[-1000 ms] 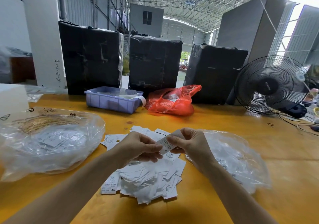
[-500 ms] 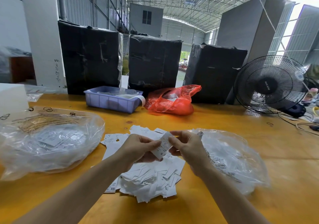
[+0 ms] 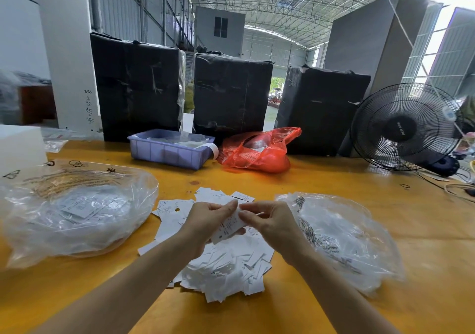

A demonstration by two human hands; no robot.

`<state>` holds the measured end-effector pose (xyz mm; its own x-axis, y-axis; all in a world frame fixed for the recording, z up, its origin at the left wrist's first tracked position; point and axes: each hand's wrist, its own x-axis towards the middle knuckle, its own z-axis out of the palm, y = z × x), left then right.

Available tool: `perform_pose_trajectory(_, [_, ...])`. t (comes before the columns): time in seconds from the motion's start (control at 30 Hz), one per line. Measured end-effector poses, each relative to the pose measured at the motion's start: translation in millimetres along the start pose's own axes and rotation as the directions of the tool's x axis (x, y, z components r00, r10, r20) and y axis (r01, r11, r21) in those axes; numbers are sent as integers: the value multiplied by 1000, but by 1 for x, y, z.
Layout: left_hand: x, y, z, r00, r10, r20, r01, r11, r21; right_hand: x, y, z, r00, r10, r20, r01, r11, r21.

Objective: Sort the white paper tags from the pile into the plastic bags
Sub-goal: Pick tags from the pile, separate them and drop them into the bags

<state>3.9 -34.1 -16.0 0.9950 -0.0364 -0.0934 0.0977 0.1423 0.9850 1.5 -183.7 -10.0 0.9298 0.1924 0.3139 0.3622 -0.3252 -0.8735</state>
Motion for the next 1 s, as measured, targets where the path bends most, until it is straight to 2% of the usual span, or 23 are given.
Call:
perform_pose_trajectory(0.17, [1,-4,0,1000,-29,-2,29,998,-62,1,3,2,1000,23,-9,-22,993,120])
perform_pose_trajectory(0.4, [7,-4,-14,994,-101,-32,98,993,-62,8,8,4,973,203,-107,-162,937,310])
perform_pose_trajectory(0.53, [7,-3,-26,996,-69,-48,72,995,70,12,11,8,965,244,-94,-200,921,334])
perform_pose_trajectory(0.63, [8,9,-50,986,3,-167,12,996,88,12,15,11,962,265,-66,-234,924,304])
perform_pose_trajectory(0.7, [11,22,-81,948,99,-302,-53,986,159,12,17,11,964,262,-49,-241,936,255])
perform_pose_trajectory(0.8, [17,36,-140,817,262,-514,-44,916,398,11,19,9,967,247,-55,-230,948,220])
perform_pose_trajectory(0.9, [23,41,-186,700,326,-635,72,853,517,11,17,8,970,236,-54,-219,950,221])
perform_pose_trajectory(1.0, [26,39,-211,665,372,-648,271,688,673,13,15,7,974,216,-63,-199,958,208])
